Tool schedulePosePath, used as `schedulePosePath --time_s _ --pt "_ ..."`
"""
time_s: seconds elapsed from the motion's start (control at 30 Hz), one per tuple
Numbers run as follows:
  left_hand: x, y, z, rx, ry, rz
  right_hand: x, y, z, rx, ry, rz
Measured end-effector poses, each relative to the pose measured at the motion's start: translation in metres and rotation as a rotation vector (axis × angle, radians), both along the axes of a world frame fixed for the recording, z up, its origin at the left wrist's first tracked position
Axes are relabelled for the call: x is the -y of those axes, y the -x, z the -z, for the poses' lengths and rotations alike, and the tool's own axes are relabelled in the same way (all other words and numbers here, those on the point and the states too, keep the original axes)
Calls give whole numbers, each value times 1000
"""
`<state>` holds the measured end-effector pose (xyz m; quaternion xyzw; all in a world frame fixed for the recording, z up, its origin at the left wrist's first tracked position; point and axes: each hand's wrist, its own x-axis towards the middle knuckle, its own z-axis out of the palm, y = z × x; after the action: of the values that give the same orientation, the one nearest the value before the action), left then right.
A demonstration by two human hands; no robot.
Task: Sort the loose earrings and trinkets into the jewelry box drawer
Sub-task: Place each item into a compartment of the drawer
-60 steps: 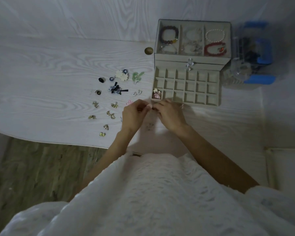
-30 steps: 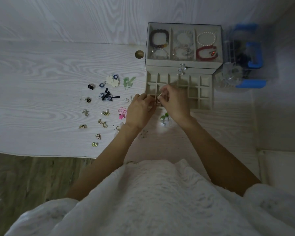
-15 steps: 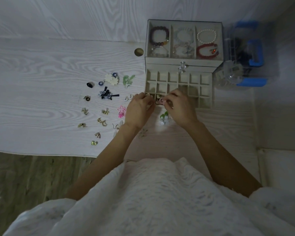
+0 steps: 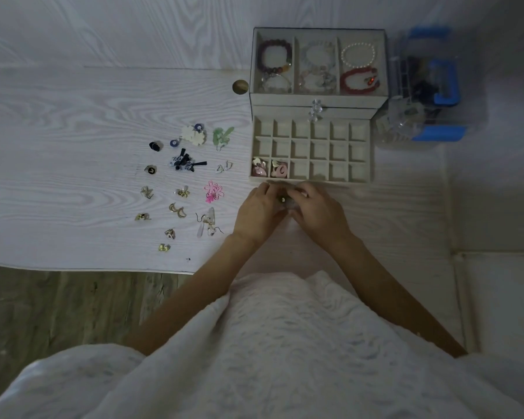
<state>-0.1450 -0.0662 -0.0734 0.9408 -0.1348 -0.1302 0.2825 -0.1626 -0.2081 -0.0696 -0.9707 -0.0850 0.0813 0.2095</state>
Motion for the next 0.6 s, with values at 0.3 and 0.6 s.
schedulePosePath --time_s 0.3,0.6 --pt "-6 -2 3 -8 -48 -34 2 5 8 121 23 -2" --pt "7 4 3 -7 -44 37 8 18 19 243 -1 -52"
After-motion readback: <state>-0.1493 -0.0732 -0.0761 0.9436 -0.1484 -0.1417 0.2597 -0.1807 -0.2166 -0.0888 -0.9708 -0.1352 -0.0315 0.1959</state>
